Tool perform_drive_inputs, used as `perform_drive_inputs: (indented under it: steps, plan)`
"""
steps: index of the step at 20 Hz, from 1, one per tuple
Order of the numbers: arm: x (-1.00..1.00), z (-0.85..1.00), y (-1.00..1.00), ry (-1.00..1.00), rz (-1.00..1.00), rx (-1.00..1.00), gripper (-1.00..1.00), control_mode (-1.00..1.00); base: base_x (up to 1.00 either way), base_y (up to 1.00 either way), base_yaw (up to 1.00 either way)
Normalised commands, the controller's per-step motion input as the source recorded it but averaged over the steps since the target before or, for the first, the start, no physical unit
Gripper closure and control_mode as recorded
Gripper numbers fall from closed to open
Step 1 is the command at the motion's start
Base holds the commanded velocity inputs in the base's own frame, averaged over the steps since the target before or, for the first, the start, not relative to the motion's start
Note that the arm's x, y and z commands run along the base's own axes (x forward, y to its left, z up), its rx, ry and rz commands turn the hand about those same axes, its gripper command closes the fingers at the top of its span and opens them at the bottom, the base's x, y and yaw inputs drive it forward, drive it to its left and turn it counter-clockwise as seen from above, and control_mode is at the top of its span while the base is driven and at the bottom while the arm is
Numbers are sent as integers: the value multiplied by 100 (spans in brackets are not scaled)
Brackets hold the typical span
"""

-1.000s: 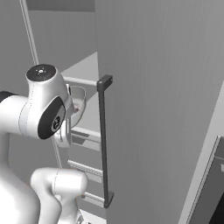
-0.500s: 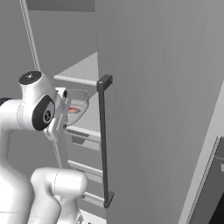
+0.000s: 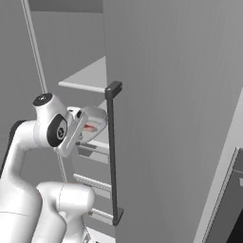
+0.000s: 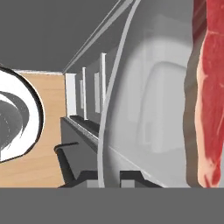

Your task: Take the meat container that has the steak and place it on the second highest rack of the freezer. Then take the vegetable container that has the onion and lemon and place it on the highest rack of the freezer.

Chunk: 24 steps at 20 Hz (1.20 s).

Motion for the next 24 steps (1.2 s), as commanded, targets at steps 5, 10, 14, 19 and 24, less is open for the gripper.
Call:
perform_drive_inputs:
  steps: [5, 10, 14, 19, 24]
  plan:
    - [52, -51, 0, 0, -7, 0, 100, -100, 0, 0, 0]
    - [82, -25, 0, 0, -7, 0, 100, -100, 0, 0, 0]
    - [89, -17, 0, 0, -5, 0, 100, -100, 0, 0, 0]
    - [94, -17, 0, 0, -6, 0, 100, -100, 0, 0, 0]
    - [76, -26, 0, 0, -5, 0, 100, -100, 0, 0, 0]
